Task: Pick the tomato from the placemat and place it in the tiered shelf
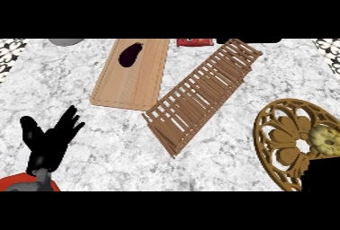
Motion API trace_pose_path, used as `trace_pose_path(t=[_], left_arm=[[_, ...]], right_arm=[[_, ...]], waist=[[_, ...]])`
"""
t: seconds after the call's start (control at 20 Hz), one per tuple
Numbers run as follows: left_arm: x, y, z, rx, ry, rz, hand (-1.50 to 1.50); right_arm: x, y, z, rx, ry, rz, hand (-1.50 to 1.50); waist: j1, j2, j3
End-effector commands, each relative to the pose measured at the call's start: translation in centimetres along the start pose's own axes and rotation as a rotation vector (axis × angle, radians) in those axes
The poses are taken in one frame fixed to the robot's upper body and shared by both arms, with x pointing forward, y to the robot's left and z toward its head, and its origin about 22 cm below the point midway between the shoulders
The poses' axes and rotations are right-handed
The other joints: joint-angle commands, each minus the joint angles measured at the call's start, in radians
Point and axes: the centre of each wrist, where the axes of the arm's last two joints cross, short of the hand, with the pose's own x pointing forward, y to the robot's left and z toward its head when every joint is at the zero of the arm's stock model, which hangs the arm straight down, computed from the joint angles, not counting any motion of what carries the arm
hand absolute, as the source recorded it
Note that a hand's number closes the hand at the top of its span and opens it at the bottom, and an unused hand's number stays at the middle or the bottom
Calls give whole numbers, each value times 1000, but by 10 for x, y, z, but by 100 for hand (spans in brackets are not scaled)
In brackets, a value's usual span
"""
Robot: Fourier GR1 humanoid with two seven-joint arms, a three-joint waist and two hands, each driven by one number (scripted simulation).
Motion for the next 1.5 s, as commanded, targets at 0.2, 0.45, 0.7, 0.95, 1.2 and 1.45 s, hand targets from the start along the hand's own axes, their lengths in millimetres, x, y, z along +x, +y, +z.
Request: trace_pose_path(t=[0.2, 0.45, 0.7, 0.95, 1.2, 1.45], left_arm=[[-8, -17, -5, -23, 54, 3, 0], [-4, -20, -12, -32, 55, -10, 0], [-4, -28, -11, -44, 50, -10, 0], [-9, -3, -19, -33, 55, -2, 0], [-2, -9, -15, -43, 51, -18, 0], [-17, 0, -11, -46, 52, -29, 0]], right_arm=[[21, -71, -12, -106, 54, -46, 150], [24, -130, -47, -191, 85, -73, 150], [32, -151, -83, -179, 109, -73, 150], [3, -168, -112, -124, 105, -61, 150], [-13, -161, -148, -61, 89, 1, 150], [-13, -132, -182, -85, 75, 40, 150]], waist=[[22, 8, -8], [46, 14, -8], [44, 13, -7], [43, 17, -6], [53, 20, -6], [52, 19, -6]])
